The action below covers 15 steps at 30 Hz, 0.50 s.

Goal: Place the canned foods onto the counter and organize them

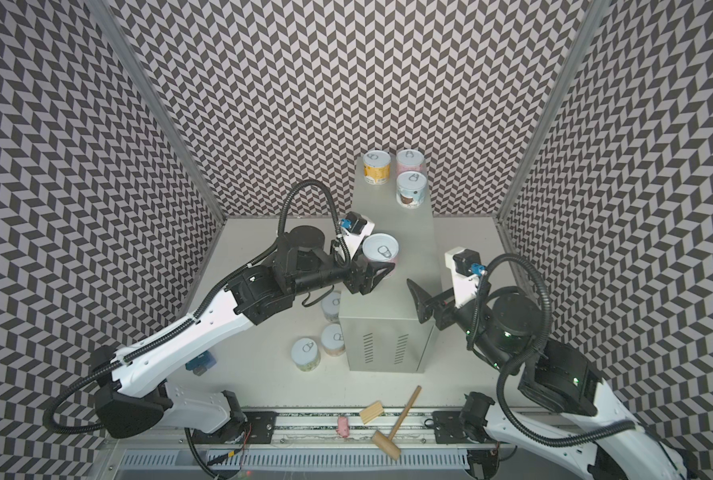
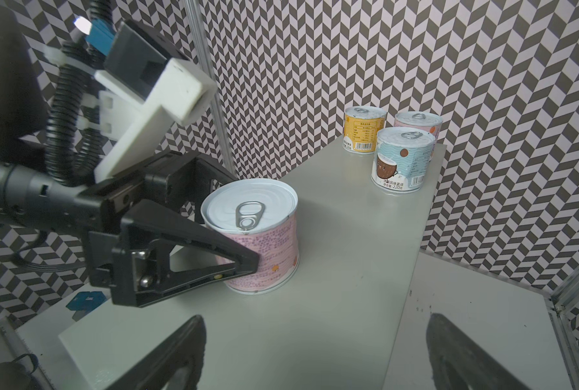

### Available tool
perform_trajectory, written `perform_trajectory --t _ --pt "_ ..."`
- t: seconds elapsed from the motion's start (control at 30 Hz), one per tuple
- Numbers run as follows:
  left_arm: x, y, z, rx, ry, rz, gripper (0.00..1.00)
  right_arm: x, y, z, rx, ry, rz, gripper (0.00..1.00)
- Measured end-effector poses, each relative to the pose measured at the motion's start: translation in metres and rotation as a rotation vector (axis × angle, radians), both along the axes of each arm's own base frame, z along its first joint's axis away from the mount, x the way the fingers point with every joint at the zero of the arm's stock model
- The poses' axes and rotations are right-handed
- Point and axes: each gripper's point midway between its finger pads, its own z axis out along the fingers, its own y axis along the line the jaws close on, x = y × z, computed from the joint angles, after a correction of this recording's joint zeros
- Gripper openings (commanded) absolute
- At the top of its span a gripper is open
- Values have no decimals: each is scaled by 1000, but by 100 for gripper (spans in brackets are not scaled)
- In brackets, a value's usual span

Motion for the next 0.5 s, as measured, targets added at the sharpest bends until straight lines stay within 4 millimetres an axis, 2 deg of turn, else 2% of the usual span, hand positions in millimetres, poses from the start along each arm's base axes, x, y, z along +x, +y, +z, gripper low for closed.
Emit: perform_trajectory --t 0.2,0.5 --pt "7 -1 1 2 -26 27 68 -3 -3 -2 6 -12 5 99" --pt "35 -11 1 22 -73 92 65 -3 -3 -13 -1 -15 7 99"
